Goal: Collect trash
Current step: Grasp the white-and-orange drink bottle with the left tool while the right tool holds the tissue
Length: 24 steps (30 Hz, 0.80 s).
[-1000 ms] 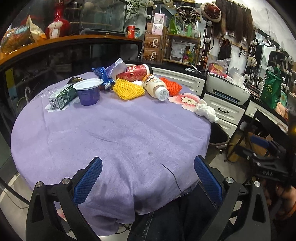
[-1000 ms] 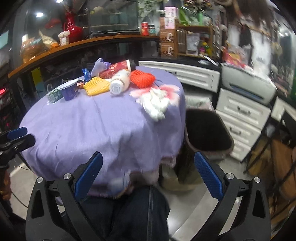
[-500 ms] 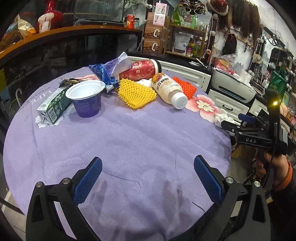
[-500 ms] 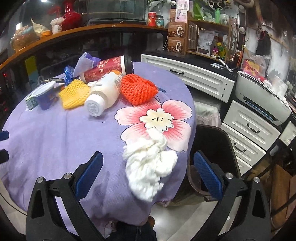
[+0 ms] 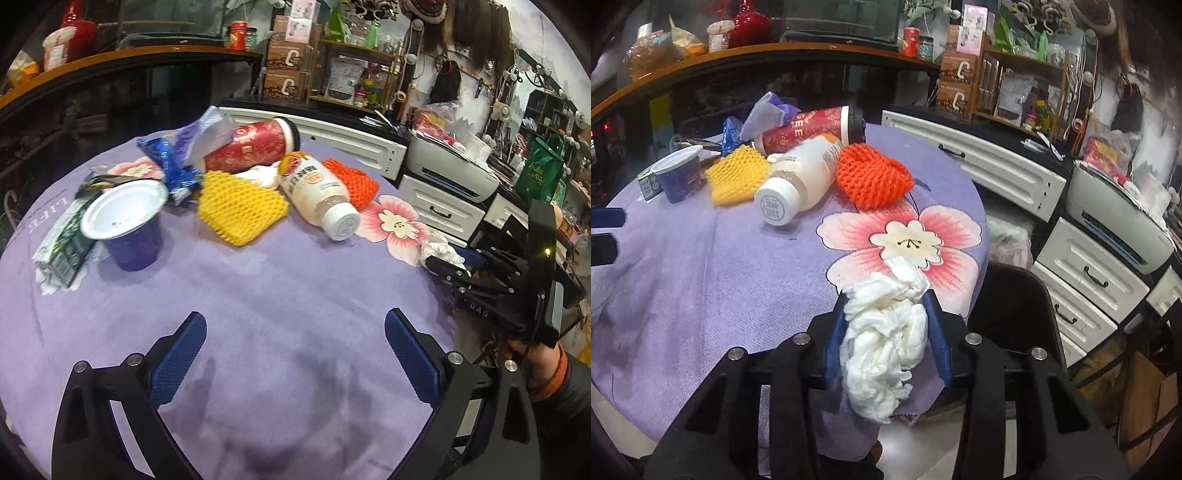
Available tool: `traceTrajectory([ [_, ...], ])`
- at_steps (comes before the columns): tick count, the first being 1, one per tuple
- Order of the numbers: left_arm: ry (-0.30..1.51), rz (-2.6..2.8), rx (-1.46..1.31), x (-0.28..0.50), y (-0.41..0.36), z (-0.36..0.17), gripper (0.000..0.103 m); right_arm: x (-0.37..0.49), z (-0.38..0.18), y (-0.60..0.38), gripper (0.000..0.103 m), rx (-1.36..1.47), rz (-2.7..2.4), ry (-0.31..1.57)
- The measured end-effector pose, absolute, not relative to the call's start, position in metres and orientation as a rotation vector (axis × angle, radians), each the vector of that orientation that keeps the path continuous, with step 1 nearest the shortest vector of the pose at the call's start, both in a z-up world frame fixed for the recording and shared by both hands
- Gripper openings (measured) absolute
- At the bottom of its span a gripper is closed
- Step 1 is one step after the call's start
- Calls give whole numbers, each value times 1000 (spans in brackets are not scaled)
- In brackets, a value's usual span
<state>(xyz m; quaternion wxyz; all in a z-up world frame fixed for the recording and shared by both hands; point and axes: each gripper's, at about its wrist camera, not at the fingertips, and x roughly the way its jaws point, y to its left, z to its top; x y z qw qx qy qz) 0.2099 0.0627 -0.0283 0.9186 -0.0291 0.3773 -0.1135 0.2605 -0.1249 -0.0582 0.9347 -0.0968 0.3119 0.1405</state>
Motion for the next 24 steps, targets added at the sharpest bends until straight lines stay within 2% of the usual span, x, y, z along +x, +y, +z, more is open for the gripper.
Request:
traceTrajectory([
  [14, 900, -184, -68, 356, 7, -9, 76, 240, -38, -144, 40, -137, 336, 553],
  [24, 1070, -135, -46, 419, -7, -35, 73, 240, -38, -155, 40, -93, 358, 554],
])
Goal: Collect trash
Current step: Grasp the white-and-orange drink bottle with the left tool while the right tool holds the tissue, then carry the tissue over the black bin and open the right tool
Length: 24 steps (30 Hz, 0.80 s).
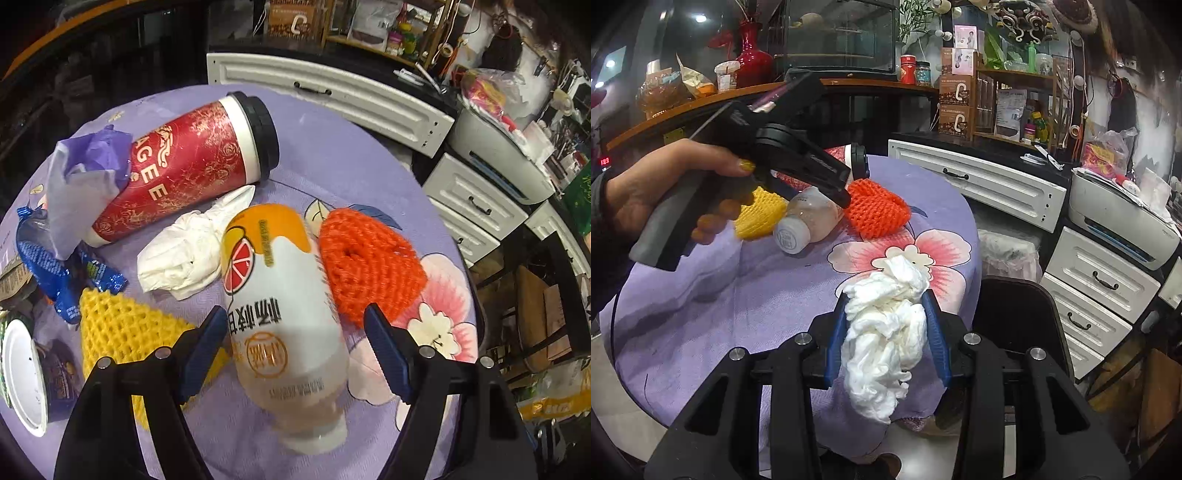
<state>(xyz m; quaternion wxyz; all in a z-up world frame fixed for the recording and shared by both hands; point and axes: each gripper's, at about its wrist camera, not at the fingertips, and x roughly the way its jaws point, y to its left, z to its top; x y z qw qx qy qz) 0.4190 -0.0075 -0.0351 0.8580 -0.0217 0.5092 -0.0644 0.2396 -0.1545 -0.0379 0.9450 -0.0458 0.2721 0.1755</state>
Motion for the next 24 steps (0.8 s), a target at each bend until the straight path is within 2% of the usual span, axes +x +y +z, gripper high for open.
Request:
traceTrajectory([
  [6, 1137, -123, -77, 434, -2, -52, 62, 240, -38, -158, 40, -77, 364, 556],
  [12, 1115, -146, -140, 426, 7, -50, 61, 241, -40, -158, 40, -66, 372, 564],
  [24, 814, -233, -147, 321, 9, -3, 61, 257, -31, -199, 40, 56, 356, 553],
])
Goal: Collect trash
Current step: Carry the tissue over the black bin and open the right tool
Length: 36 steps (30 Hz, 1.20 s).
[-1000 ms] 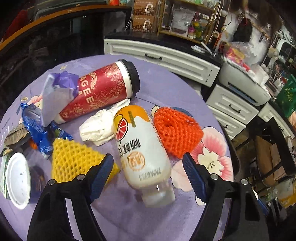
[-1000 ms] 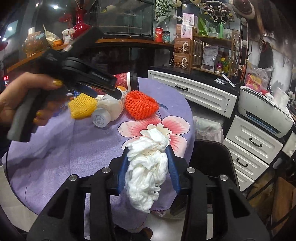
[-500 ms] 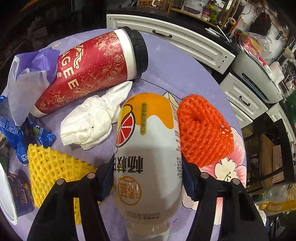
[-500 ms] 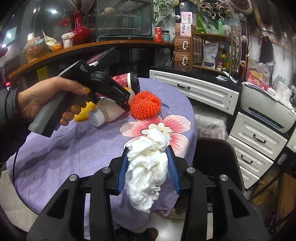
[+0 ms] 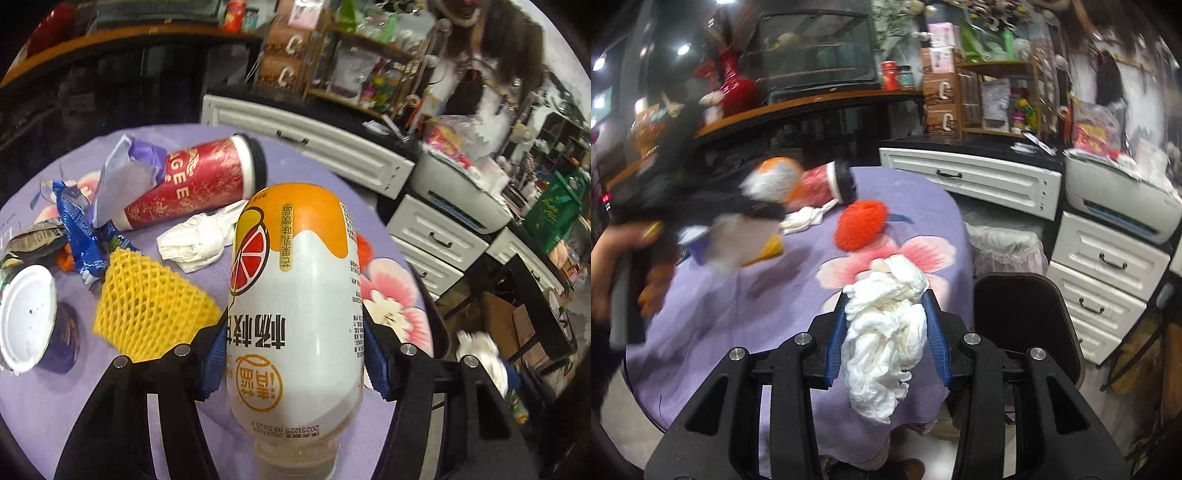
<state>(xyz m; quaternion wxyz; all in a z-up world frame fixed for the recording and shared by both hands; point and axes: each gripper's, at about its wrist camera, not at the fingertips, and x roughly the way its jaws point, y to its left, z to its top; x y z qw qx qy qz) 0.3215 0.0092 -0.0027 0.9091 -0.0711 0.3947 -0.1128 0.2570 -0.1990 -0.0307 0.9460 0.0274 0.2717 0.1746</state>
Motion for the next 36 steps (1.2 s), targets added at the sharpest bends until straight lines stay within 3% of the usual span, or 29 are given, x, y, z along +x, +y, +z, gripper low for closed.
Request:
traceTrajectory([
  [7, 741, -374, -150, 288, -36, 2, 61, 303, -53, -266, 40, 108, 214, 651],
  [20, 794, -598, -147, 291, -145, -27, 61, 410, -198, -323, 40, 184, 81, 967],
  [23, 808, -615, -133, 293, -157, -33, 61, 423, -221, -327, 49, 170, 39, 1002],
  [25, 827, -618, -126, 300, -167, -40, 61, 426, -226, -328, 65, 169, 29, 1009],
  [26, 833, -620, -124, 301, -169, -43, 61, 425, -227, -329, 67, 171, 25, 1004],
  [36, 879, -607, -95, 320, -201, -64, 61, 379, -191, -350, 72, 151, 0, 870],
])
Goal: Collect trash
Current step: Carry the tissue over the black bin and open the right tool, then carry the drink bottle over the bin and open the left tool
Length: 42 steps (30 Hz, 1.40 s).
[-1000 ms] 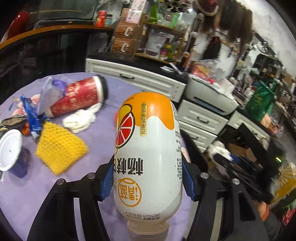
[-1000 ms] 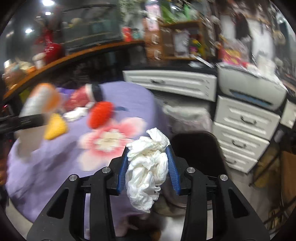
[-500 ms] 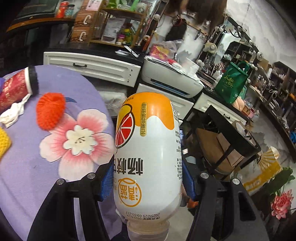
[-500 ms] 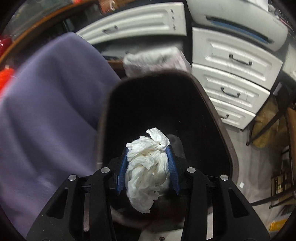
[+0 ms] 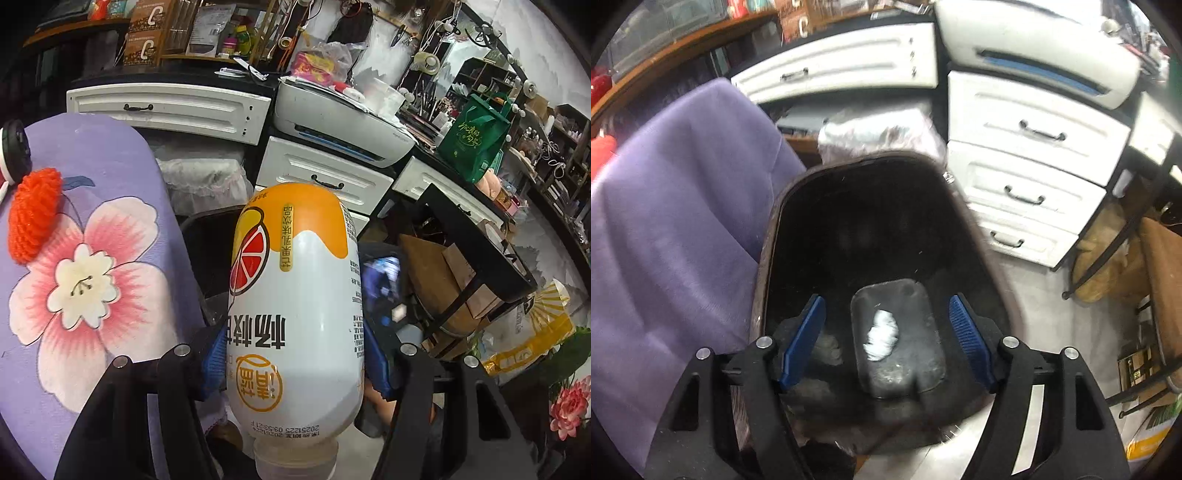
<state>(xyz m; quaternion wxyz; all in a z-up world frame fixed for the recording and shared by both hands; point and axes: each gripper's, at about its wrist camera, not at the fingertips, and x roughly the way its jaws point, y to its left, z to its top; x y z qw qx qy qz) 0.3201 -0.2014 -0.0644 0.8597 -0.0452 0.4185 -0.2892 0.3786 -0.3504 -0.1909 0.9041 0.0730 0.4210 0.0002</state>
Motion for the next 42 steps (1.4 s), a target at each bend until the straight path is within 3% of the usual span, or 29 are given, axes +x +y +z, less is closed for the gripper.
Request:
traceTrajectory([
  [15, 1034, -498, 21, 392, -277, -150, 61, 260, -169, -415, 75, 164, -201, 783],
  [30, 1185, -374, 143, 440, -309, -223, 62, 229, -176, -418, 75, 193, -203, 780],
  [33, 1193, -372, 142, 440, -310, -223, 63, 228, -173, -417, 75, 196, -204, 770],
  [35, 1183, -373, 149, 438, -312, -219, 71, 228, -172, -415, 75, 190, -202, 766],
  [42, 1085, -421, 122, 412, -308, -176, 71, 227, -166, -412, 75, 179, -197, 754],
])
